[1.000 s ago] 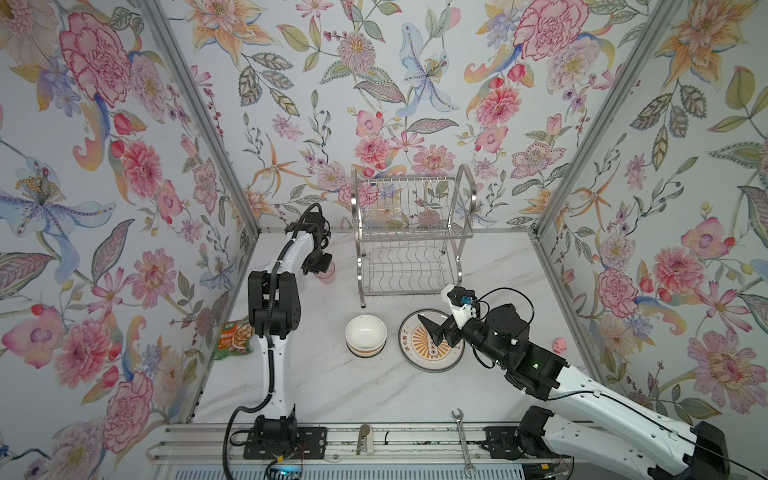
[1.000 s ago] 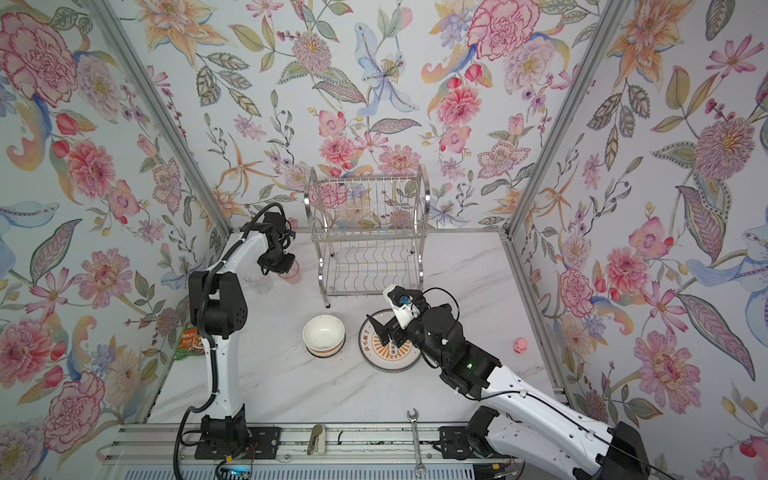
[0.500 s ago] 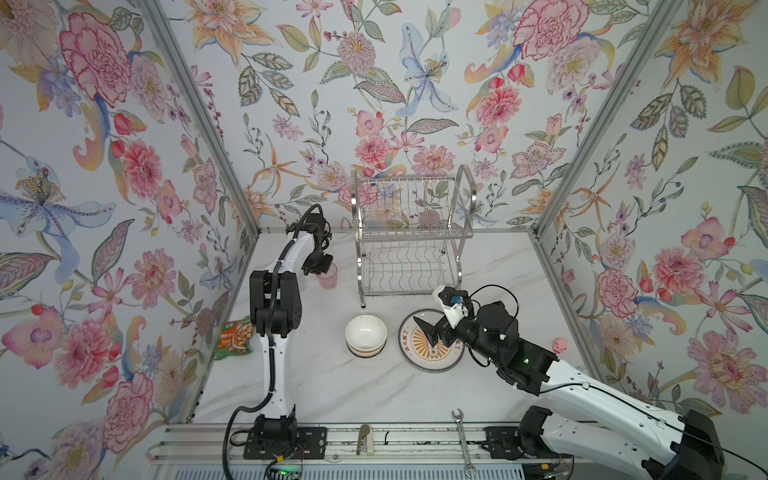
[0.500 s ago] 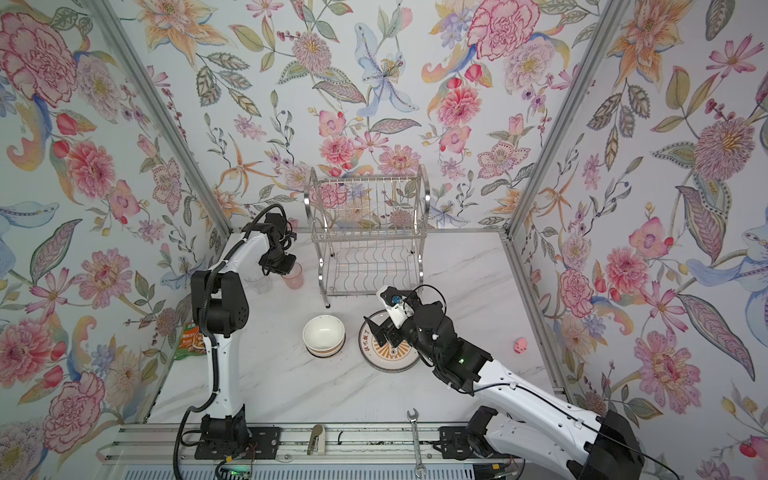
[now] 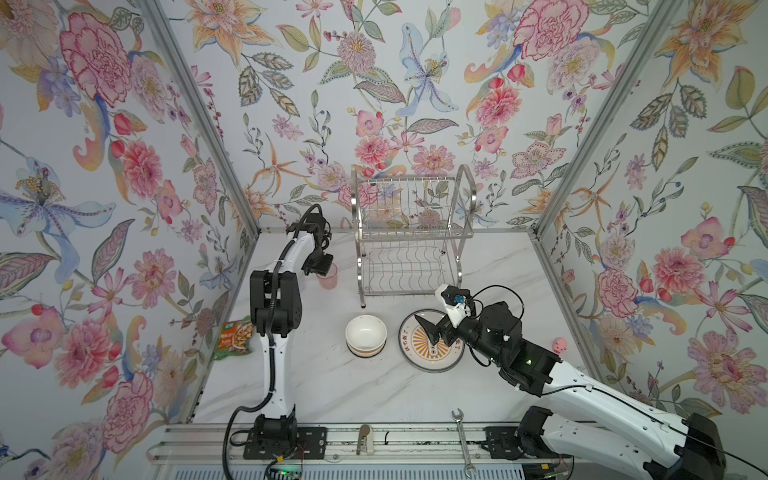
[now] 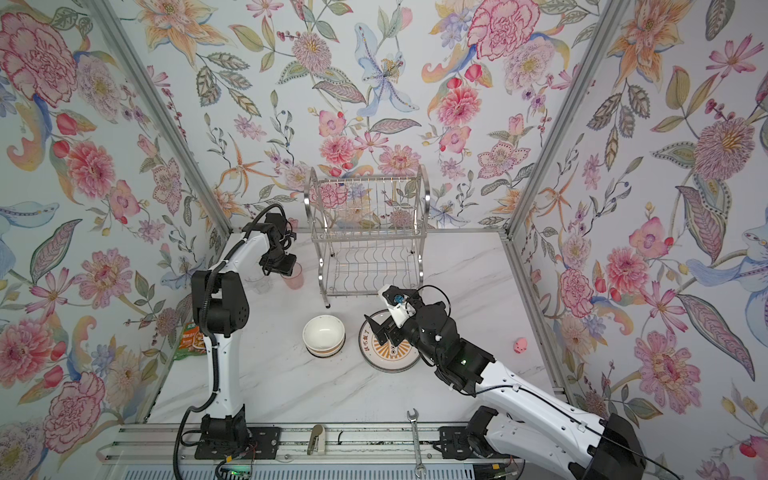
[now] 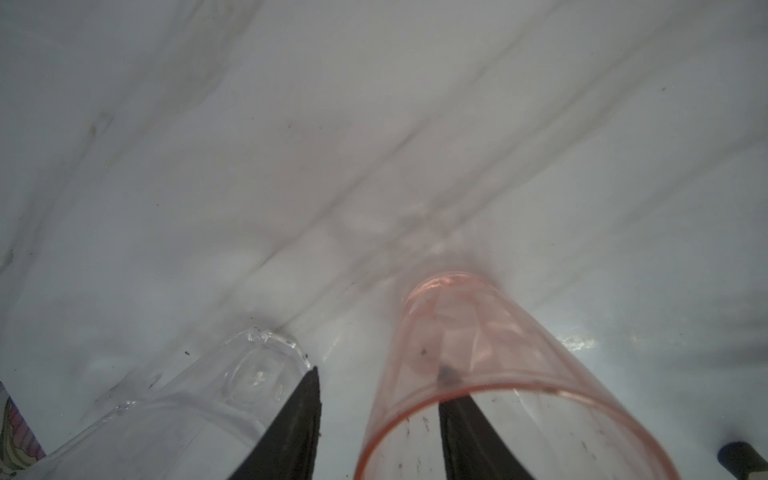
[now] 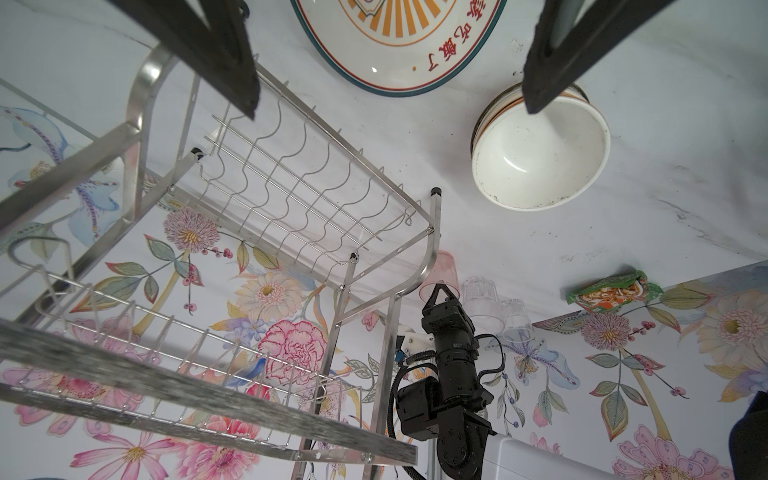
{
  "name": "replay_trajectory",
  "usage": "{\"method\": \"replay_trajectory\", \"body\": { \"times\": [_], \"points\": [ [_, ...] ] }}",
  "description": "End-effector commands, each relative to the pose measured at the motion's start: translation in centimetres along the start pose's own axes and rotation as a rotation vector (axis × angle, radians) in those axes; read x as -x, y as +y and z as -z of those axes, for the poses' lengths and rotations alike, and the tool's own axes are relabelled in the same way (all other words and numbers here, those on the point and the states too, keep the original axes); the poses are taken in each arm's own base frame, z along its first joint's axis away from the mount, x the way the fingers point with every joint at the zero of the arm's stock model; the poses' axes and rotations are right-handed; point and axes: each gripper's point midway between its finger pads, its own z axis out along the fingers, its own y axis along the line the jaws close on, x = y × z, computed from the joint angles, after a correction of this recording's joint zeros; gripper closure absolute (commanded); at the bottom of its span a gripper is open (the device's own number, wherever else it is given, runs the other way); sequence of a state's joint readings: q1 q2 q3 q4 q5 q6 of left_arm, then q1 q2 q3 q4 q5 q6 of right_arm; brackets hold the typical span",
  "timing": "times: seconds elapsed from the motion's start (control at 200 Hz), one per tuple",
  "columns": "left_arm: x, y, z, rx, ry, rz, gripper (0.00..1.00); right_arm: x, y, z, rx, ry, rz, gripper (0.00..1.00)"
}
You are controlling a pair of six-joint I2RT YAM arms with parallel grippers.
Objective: Unload the mixed dishes from the dish rack
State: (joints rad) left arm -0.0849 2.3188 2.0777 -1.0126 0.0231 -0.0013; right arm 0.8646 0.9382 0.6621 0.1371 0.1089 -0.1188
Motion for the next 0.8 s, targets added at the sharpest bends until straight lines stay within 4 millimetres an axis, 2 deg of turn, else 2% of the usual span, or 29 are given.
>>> {"method": "replay_trajectory", "body": {
  "times": [0.0,0.085,0.235,0.46,0.641,0.796],
  "points": [
    [1.3,1.2,4.9,0.024,-0.080,0.025,0.45,1.5,-0.3,0.5,-0.018,-0.053,-0.025,0.01],
    [1.5,1.8,6.7,0.050,-0.098,0.039,0.41,1.6,-0.3,0.6,-0.020,-0.059,-0.035,0.01],
    [2.1,2.5,11.0,0.086,-0.184,0.063,0.26,1.6,-0.7,1.2,-0.035,-0.068,-0.049,0.01],
    [2.6,2.6,16.8,0.088,-0.311,0.084,0.10,1.7,-1.7,2.4,-0.086,-0.088,-0.062,0.01],
    [2.8,0.4,21.4,0.007,-0.459,0.058,0.04,1.4,-3.3,3.7,-0.155,-0.095,-0.083,0.01],
    [1.8,-1.8,24.6,-0.035,-0.634,0.020,0.01,0.8,-5.9,5.1,-0.249,-0.111,-0.135,0.01]
  ]
}}
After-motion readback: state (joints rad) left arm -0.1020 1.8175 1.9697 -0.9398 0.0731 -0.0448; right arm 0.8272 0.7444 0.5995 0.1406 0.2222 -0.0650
